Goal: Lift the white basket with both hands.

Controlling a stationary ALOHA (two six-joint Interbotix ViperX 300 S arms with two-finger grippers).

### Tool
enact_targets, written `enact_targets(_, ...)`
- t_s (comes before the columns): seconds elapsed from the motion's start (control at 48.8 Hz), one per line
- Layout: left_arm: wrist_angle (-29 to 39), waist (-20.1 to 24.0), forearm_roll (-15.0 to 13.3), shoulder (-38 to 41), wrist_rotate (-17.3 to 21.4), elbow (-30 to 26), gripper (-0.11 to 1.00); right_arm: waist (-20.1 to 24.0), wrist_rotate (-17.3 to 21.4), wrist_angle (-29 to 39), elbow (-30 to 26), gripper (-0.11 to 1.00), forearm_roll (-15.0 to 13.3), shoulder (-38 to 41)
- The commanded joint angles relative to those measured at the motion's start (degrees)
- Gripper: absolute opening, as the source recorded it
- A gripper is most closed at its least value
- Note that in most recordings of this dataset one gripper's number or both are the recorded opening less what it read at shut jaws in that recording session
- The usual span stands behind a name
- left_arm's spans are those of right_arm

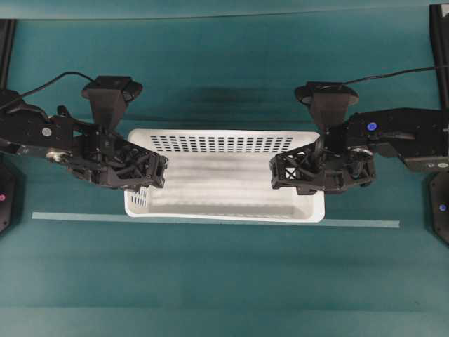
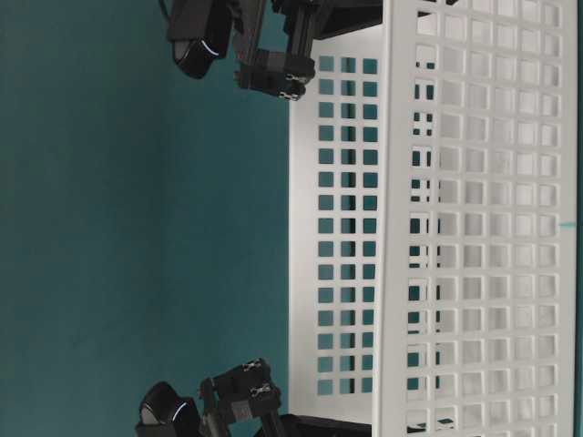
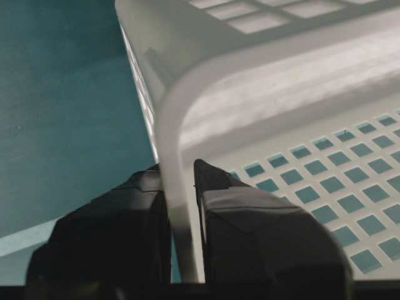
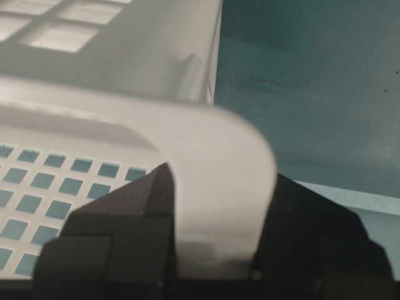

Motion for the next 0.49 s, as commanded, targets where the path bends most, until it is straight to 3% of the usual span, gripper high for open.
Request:
enact_targets(0.0, -0.4, 0.4, 0.6, 0.5, 0.2, -0.3, 0.06, 0.7, -2.2, 0.0, 1.2, 0.21, 0.5, 1.9)
enact_targets(0.287, -2.3, 0.4, 0.6, 0.7, 0.4, 0.1, 0.06, 0.6, -5.4, -4.2, 1.4, 0.21, 0.6, 1.8)
enact_targets(0.472, -2.6, 0.4, 0.6, 0.7, 0.4, 0.5, 0.07, 0.3, -5.5, -5.0, 1.7, 0.21, 0.6, 1.7)
